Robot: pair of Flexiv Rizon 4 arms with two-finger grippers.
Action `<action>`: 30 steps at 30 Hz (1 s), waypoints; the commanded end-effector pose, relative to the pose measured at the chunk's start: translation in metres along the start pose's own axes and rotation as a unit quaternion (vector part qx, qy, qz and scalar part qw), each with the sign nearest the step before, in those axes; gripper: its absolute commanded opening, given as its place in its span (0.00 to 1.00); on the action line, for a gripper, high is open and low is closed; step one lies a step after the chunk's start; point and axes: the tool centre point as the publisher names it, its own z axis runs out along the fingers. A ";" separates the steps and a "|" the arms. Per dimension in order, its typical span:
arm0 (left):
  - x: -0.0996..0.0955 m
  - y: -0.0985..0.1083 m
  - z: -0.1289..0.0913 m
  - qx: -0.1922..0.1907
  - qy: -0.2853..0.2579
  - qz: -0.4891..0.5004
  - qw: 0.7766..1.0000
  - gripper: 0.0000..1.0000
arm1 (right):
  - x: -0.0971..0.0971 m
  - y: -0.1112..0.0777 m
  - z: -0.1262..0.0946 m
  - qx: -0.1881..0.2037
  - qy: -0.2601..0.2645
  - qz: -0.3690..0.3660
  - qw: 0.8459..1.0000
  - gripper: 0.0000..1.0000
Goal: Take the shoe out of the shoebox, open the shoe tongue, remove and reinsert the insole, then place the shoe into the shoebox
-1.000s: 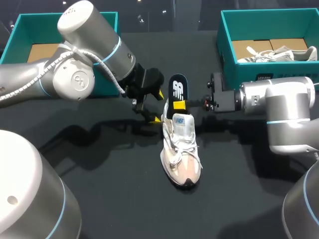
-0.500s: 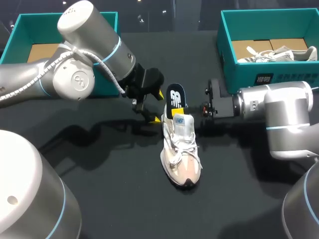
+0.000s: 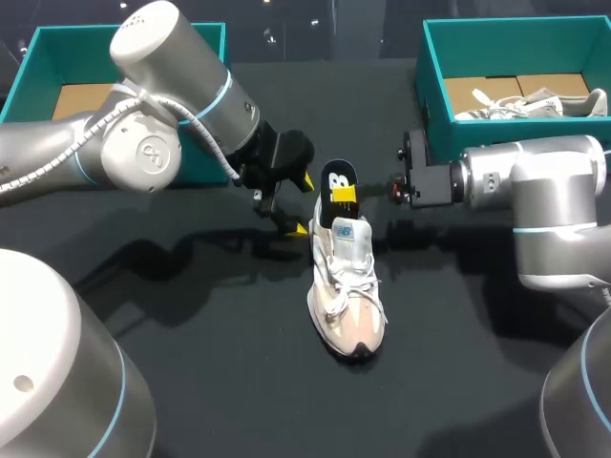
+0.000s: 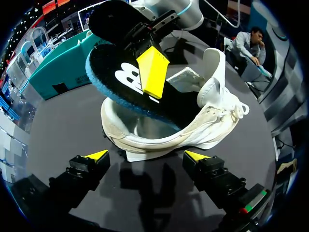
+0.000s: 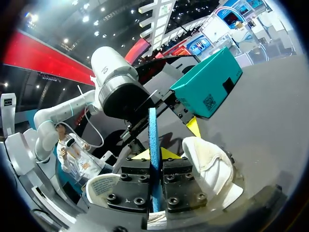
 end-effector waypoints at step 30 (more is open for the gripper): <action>0.000 0.000 0.000 -0.001 0.001 0.000 1.000 1.00 | -0.009 0.000 0.002 0.014 -0.002 0.002 1.000 0.00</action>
